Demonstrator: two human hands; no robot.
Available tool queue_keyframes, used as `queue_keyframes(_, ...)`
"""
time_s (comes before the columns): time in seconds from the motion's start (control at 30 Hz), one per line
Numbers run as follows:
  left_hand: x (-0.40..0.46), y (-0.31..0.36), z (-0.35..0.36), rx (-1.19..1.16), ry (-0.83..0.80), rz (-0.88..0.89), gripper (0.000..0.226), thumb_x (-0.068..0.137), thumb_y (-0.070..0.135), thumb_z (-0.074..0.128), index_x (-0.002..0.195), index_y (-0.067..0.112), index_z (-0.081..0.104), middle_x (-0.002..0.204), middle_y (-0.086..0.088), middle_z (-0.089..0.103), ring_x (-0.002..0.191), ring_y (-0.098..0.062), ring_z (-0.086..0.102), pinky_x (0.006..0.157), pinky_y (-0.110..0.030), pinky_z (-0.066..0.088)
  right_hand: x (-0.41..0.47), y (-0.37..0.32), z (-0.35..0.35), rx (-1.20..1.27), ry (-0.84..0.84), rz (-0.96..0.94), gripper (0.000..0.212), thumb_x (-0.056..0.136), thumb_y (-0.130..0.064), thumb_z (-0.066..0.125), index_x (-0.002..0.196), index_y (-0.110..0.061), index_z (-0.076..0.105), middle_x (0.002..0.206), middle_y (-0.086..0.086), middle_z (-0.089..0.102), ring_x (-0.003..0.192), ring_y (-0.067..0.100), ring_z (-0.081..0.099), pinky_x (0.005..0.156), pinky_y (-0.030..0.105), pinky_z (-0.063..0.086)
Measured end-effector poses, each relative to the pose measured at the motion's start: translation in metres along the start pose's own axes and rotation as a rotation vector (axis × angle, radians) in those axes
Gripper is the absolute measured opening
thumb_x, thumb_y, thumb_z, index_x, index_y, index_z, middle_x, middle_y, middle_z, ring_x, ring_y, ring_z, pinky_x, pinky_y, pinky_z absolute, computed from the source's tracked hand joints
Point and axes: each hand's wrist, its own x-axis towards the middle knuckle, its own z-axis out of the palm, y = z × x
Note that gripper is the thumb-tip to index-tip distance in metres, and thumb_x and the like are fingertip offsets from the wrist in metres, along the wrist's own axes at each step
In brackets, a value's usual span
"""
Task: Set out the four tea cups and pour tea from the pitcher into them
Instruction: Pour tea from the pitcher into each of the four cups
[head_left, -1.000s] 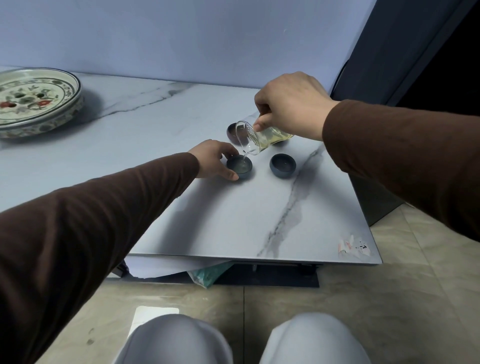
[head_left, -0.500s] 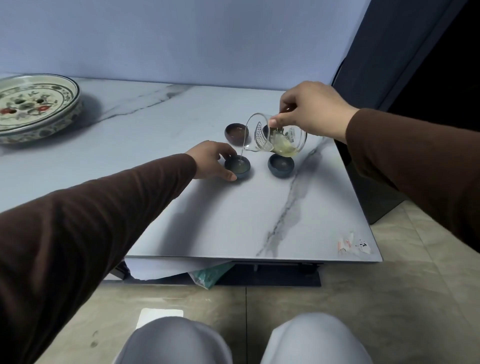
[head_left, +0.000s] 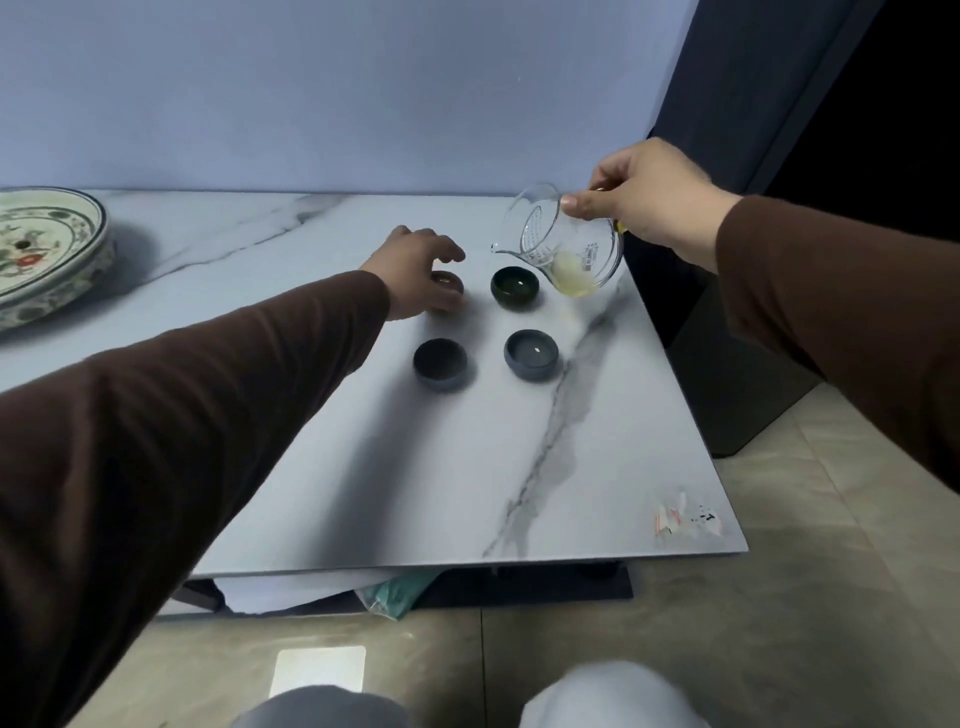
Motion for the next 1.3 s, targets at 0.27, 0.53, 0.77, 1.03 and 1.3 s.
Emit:
queue_keyframes(0.27, 0.059, 0.018, 0.027, 0.178, -0.096, 0.016, 0.077, 0.068, 0.060, 0.072, 0.134, 0.025, 0.051, 0.127, 0.004, 0.059, 0.121, -0.023, 0.037, 0.097, -0.037, 0.040, 0.030, 0.006, 0.000, -0.302, -0.007, -0.107, 0.042, 0.073, -0.059, 0.074, 0.072, -0.018, 0.063, 0.072, -0.005, 0.062, 0.079, 0.020, 0.057, 0.067, 0.029, 0.038)
queue_keyframes(0.53, 0.077, 0.023, 0.042, 0.182, -0.156, -0.033, 0.080, 0.063, 0.065, 0.070, 0.133, 0.031, 0.051, 0.126, 0.007, 0.060, 0.124, -0.021, 0.039, 0.098, -0.037, 0.040, 0.049, 0.006, 0.011, -0.478, -0.025, -0.212, 0.039, 0.075, -0.054, 0.075, 0.075, -0.016, 0.064, 0.076, 0.000, 0.065, 0.077, 0.024, 0.056, 0.065, 0.029, 0.034)
queue_keyframes(0.77, 0.076, 0.020, 0.047, 0.161, -0.151, -0.036, 0.070, 0.064, 0.059, 0.074, 0.126, 0.034, 0.056, 0.120, 0.005, 0.062, 0.120, -0.020, 0.041, 0.096, -0.036, 0.040, 0.054, 0.000, 0.018, -0.583, -0.049, -0.282, 0.037, 0.076, -0.048, 0.076, 0.072, -0.016, 0.058, 0.072, 0.001, 0.059, 0.078, 0.027, 0.053, 0.061, 0.030, 0.028)
queue_keyframes(1.03, 0.074, 0.019, 0.048, 0.081, -0.137, -0.071, 0.069, 0.061, 0.057, 0.078, 0.124, 0.037, 0.059, 0.107, 0.002, 0.056, 0.119, -0.020, 0.043, 0.094, -0.035, 0.043, 0.053, -0.004, 0.022, -0.653, -0.064, -0.338, 0.032, 0.077, -0.044, 0.076, 0.072, -0.020, 0.054, 0.080, 0.001, 0.062, 0.081, 0.028, 0.051, 0.067, 0.032, 0.032)
queue_keyframes(1.3, 0.074, 0.022, 0.047, 0.100, -0.136, -0.070, 0.068, 0.061, 0.058, 0.077, 0.123, 0.036, 0.059, 0.107, 0.000, 0.059, 0.118, -0.019, 0.043, 0.089, -0.032, 0.041, 0.052, -0.008, 0.017, -0.679, -0.052, -0.384, 0.031, 0.078, -0.044, 0.075, 0.075, -0.021, 0.055, 0.075, -0.002, 0.055, 0.078, 0.027, 0.047, 0.066, 0.032, 0.031)
